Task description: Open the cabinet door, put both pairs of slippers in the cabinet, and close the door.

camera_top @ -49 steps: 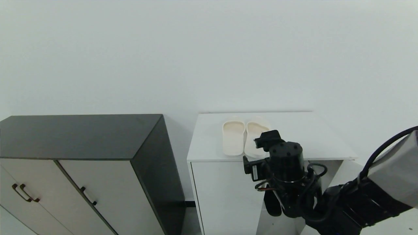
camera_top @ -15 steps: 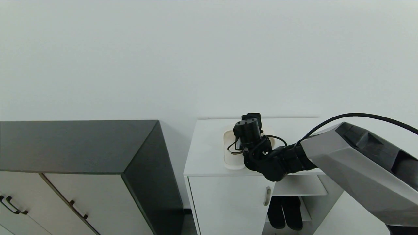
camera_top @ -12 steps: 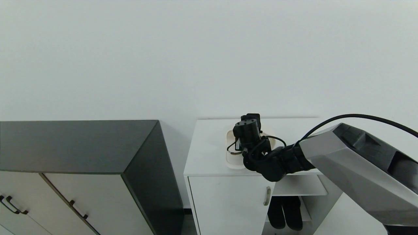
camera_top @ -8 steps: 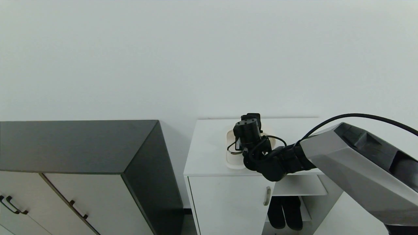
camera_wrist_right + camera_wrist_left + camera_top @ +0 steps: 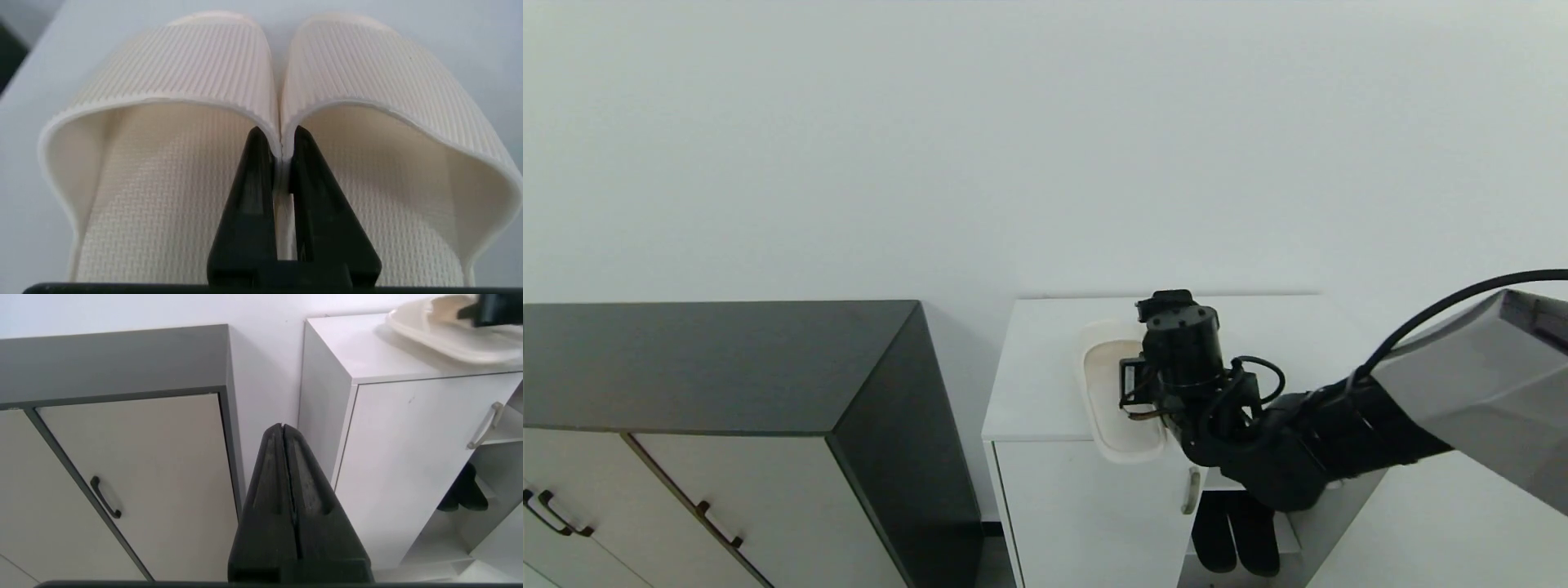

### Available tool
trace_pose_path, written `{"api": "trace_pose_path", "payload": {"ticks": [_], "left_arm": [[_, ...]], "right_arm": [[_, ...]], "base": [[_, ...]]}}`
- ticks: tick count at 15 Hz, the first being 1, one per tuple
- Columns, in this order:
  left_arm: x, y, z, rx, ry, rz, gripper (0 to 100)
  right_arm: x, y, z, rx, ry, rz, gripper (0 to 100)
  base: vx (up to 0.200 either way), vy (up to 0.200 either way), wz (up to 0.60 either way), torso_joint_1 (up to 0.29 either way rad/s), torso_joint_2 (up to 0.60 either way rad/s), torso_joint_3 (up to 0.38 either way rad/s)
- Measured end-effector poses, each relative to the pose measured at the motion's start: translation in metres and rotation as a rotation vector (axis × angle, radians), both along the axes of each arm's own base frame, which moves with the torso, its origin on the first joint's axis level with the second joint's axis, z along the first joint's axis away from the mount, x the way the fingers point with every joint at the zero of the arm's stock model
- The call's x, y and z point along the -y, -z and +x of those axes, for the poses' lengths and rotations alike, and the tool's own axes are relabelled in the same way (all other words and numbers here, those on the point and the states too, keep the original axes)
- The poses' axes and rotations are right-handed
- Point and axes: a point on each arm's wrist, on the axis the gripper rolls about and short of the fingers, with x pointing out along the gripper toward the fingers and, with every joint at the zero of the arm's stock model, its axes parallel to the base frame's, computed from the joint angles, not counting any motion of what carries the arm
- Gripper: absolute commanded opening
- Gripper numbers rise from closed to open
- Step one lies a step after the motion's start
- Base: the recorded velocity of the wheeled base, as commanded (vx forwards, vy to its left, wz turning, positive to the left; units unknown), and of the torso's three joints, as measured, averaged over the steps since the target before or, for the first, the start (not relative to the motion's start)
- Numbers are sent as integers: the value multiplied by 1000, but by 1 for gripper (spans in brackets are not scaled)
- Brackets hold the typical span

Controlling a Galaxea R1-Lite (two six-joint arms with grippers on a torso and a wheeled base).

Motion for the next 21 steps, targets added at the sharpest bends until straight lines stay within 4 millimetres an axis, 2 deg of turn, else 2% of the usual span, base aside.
{"api": "trace_pose_path", "payload": {"ticks": [4,8,14,21], "left_arm": [[0,0,0,0,0,0,0],[0,0,0,0,0,0,0],[0,0,0,0,0,0,0],[0,0,0,0,0,-2,0]], "right_arm": [[37,3,-47,-2,-142,-2,0],[57,4,-73,6,-192,5,0],[59,8,-78,-10,-202,-6,0],[49,10,-74,-7,-217,-8,0]], "base": [[0,0,0,0,0,0],[0,0,0,0,0,0],[0,0,0,0,0,0],[-200,0,0,3,4,3]]}}
